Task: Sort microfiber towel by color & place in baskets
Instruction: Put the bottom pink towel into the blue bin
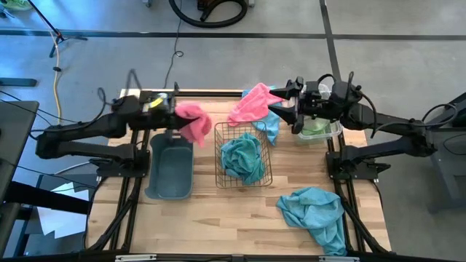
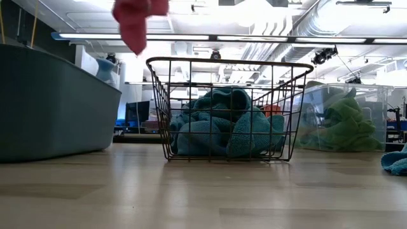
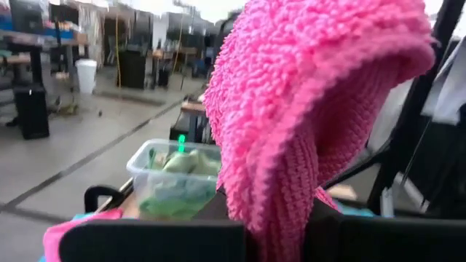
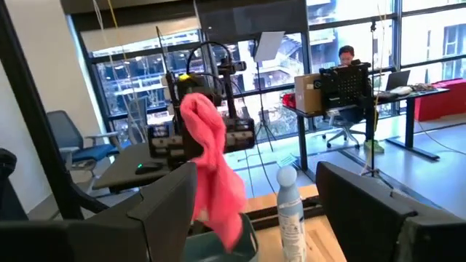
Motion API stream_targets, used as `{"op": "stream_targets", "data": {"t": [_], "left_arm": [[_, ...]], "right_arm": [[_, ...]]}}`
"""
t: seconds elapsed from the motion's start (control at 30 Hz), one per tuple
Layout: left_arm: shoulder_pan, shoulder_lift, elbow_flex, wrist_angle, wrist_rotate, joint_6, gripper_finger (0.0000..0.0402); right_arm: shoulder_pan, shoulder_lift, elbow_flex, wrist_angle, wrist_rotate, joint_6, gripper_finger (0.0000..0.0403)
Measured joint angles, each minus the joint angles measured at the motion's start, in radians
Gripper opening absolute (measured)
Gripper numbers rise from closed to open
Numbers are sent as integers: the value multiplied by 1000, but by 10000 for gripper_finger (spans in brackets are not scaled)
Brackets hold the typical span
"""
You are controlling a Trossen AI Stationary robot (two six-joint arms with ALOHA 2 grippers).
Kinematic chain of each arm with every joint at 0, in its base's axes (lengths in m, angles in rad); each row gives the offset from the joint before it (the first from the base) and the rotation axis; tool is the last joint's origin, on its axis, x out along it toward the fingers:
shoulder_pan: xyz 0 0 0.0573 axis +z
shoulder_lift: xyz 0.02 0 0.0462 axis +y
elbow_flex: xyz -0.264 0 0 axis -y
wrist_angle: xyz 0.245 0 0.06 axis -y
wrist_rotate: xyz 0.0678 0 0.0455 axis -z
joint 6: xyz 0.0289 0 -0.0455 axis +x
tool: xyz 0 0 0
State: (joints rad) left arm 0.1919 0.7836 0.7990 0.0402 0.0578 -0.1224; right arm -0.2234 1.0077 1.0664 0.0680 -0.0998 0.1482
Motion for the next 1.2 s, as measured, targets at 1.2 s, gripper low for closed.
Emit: {"op": "stream_targets", "data": {"t": [1.2], "left_arm": [[-185, 40, -56, -785, 133, -95, 0]], "right_arm": [[0, 1, 0, -111, 71, 12, 277]]}}
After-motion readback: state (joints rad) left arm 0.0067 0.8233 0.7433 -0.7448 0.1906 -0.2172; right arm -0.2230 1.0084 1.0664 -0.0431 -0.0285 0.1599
